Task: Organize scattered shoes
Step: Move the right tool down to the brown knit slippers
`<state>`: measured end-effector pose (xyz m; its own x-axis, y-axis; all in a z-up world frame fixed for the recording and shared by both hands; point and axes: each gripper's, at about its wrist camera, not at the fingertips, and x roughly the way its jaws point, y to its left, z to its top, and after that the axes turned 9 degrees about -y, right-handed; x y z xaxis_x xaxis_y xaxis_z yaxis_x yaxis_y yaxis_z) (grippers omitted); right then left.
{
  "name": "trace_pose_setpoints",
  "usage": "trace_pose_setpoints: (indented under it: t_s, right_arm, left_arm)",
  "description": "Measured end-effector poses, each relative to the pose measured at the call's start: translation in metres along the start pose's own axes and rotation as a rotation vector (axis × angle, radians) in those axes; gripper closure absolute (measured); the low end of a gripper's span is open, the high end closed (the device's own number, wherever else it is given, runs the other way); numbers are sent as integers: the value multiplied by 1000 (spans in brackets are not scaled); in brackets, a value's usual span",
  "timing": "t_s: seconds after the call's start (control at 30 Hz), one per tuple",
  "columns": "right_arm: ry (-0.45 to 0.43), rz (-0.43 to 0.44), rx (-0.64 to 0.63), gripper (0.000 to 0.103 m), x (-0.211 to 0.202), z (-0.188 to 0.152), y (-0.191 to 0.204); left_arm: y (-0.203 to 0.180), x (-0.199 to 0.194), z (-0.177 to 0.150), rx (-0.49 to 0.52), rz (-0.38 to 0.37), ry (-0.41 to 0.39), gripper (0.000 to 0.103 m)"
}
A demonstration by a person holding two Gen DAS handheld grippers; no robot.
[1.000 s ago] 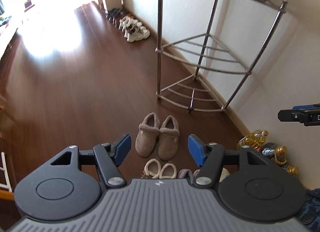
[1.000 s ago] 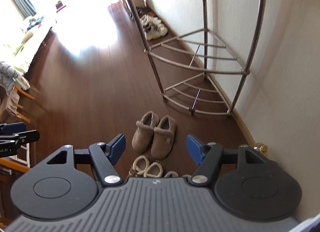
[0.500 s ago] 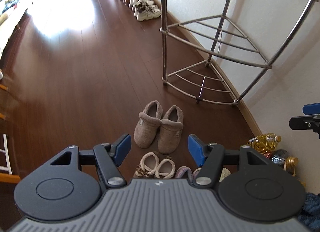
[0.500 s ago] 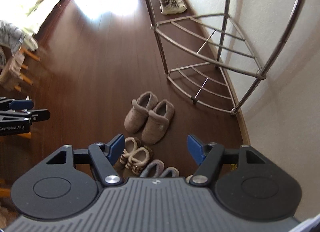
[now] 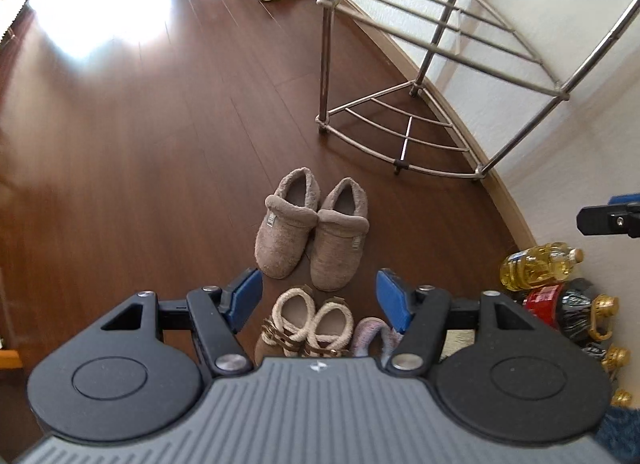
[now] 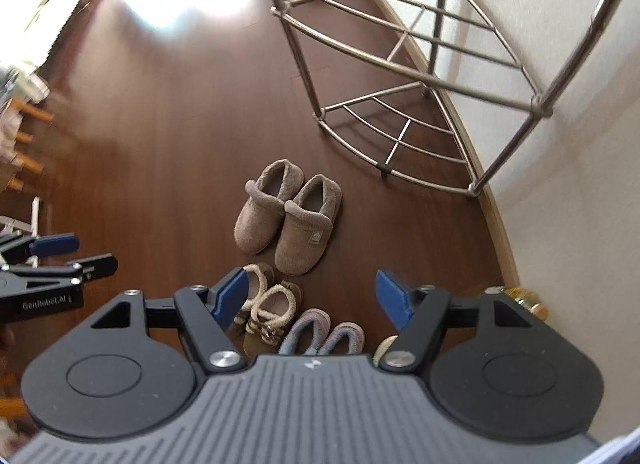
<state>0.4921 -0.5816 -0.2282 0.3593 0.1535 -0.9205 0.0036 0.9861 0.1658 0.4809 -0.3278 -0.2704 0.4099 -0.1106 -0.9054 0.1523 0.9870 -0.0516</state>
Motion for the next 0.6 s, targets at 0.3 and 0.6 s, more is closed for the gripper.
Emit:
trace_pose_setpoints:
  t_s: [0.3, 0.6]
  right_arm:
    - [6, -85, 197, 35, 102, -51, 52]
    - [27, -93, 141, 34, 197, -87, 73]
  left_arm:
    - [71, 107, -24, 133, -16, 27, 38]
    - [103, 212, -45, 178, -72, -11, 38]
